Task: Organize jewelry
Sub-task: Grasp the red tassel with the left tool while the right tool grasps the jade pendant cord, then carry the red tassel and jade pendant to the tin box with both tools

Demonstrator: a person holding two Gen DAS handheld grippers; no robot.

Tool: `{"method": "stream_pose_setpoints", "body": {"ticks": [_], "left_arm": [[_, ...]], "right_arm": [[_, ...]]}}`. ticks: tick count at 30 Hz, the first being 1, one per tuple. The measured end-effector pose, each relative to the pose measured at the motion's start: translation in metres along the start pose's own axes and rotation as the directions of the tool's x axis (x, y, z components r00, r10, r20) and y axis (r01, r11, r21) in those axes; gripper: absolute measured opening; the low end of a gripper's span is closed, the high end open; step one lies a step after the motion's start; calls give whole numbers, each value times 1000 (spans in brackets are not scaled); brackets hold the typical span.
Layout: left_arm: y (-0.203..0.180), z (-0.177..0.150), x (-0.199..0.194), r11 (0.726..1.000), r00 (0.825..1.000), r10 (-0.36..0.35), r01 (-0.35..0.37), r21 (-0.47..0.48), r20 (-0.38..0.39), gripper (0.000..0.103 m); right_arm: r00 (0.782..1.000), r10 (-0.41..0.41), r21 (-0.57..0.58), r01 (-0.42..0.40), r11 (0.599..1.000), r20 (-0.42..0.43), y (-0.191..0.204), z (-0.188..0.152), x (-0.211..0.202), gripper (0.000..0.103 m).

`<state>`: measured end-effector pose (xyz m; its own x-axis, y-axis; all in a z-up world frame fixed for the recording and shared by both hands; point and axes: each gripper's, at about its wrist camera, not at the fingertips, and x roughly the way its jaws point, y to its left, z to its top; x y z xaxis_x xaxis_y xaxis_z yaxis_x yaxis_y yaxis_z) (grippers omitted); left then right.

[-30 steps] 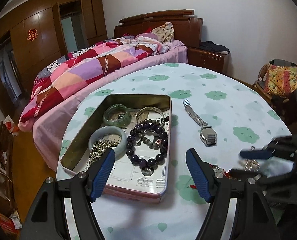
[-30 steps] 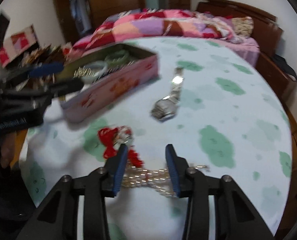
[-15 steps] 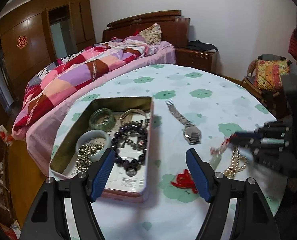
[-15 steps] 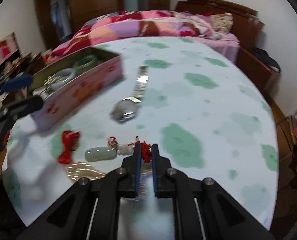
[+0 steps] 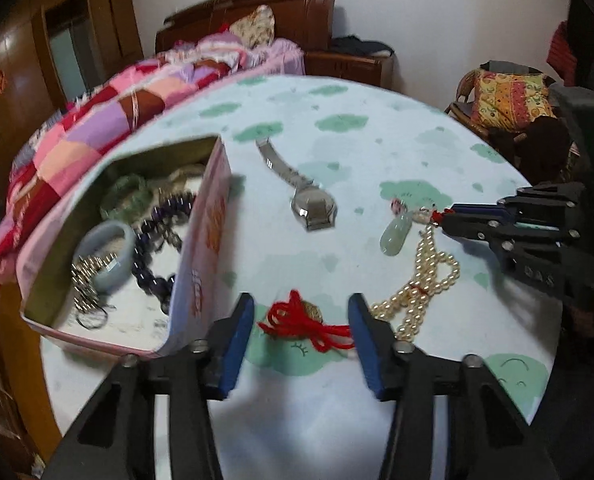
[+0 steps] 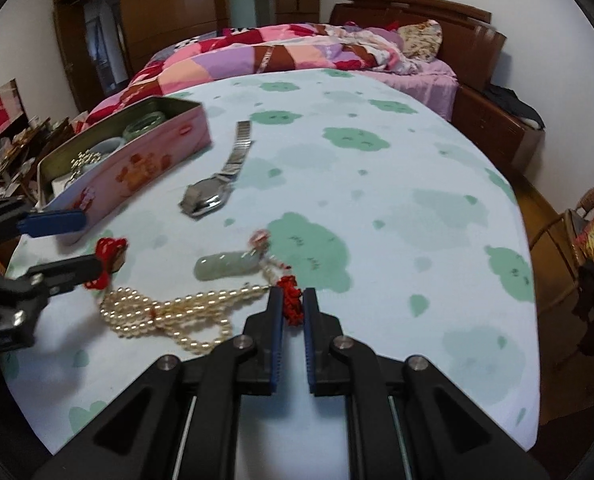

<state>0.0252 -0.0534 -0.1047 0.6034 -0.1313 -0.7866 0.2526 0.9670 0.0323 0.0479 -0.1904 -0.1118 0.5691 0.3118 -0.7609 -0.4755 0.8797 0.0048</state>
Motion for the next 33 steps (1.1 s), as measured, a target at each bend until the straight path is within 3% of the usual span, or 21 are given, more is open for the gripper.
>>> {"method": "stream_pose_setpoints", "body": {"ticks": [2,10,11,12,14,33], "left_arm": [[2,-1,5,1000,1000,-22,22,-10,-19,36],[2,-5,14,998,996,-62,61,-21,-56,34],[3,-5,14,998,996,-66,65,-22,-55,21],[3,-5,13,997,996,-69,68,-21,-53,21],[2,-6,9,996,995,-90,90,-11,-37,2],[23,15,-44,994,986,-89,96,-49,139,3]], "right_arm": [[1000,3,-6,-3,1000,1,3,-1,1,11],[1000,5,-6,-5,1000,3,3,-1,4,12],[1000,7,-6,-7,1000,5,3,-1,4,12],[1000,9,-6,-8,1000,8,3,-1,3,11],[1000,13,-3,-13,1000,22,3,0,0,11],[984,21,-7,-20,1000,177,14,30,-45,11]]}}
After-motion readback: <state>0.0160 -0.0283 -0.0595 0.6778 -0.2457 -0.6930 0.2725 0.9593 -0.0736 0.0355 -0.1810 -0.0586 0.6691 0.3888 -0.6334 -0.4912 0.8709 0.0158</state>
